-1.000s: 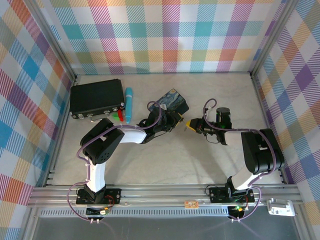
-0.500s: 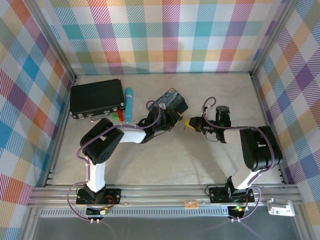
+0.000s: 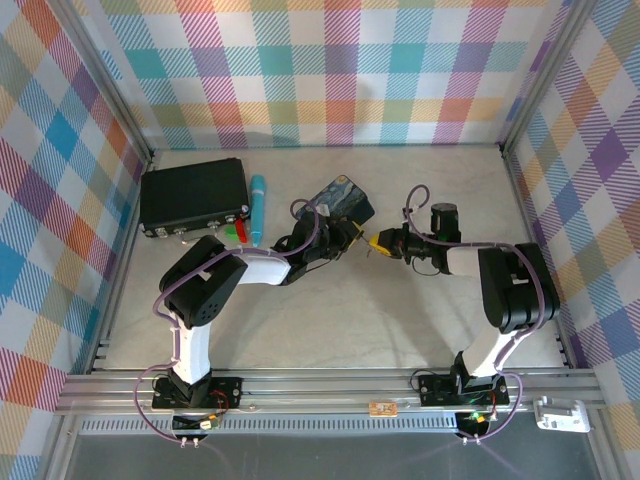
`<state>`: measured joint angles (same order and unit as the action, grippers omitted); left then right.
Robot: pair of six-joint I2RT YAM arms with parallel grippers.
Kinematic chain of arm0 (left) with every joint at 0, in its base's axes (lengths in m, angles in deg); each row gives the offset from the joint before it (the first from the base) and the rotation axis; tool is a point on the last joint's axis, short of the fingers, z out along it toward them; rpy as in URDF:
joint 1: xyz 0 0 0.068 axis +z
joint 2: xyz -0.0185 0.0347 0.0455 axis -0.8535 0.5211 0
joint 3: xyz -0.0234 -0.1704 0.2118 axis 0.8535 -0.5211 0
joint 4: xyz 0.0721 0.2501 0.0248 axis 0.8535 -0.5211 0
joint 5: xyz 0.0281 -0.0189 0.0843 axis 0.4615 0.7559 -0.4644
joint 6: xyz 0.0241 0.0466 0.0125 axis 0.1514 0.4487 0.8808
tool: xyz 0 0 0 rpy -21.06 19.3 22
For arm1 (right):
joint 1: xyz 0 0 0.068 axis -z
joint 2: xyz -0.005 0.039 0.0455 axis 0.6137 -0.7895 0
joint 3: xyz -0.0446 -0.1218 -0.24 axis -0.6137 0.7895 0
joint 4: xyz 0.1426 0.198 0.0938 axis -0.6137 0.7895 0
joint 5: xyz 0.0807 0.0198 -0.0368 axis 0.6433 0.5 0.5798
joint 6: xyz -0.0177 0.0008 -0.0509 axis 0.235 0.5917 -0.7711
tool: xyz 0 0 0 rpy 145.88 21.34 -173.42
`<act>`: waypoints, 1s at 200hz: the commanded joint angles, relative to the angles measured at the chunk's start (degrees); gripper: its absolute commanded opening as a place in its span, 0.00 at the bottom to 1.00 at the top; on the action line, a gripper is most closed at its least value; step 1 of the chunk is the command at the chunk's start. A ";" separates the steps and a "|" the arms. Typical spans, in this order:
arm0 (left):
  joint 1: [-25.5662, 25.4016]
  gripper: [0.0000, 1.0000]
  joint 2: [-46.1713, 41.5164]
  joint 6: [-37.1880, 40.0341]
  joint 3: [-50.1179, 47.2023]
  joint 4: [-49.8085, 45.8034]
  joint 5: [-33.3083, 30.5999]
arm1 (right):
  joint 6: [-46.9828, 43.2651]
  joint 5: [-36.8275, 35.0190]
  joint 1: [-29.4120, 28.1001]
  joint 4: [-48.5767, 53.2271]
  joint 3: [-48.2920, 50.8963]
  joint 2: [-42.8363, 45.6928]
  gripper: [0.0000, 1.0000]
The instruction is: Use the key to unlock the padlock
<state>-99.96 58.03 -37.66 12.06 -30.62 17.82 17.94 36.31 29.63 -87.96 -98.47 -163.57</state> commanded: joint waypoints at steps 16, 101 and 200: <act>-1.79 0.00 0.41 -0.47 -0.28 8.46 11.74 | 0.07 0.85 0.29 1.78 -3.86 -2.12 0.00; -1.74 0.00 -1.00 0.68 -0.79 7.03 8.64 | 18.79 -1.10 0.05 -10.25 0.64 -2.87 0.00; -2.32 0.00 -0.84 -1.78 2.01 3.95 9.41 | 5.55 -6.18 -1.86 -3.36 -1.47 -2.76 0.00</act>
<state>-99.56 58.57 -36.92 11.29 -29.11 18.60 32.86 36.84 29.91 -96.27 -97.53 -167.53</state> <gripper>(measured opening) 0.140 0.050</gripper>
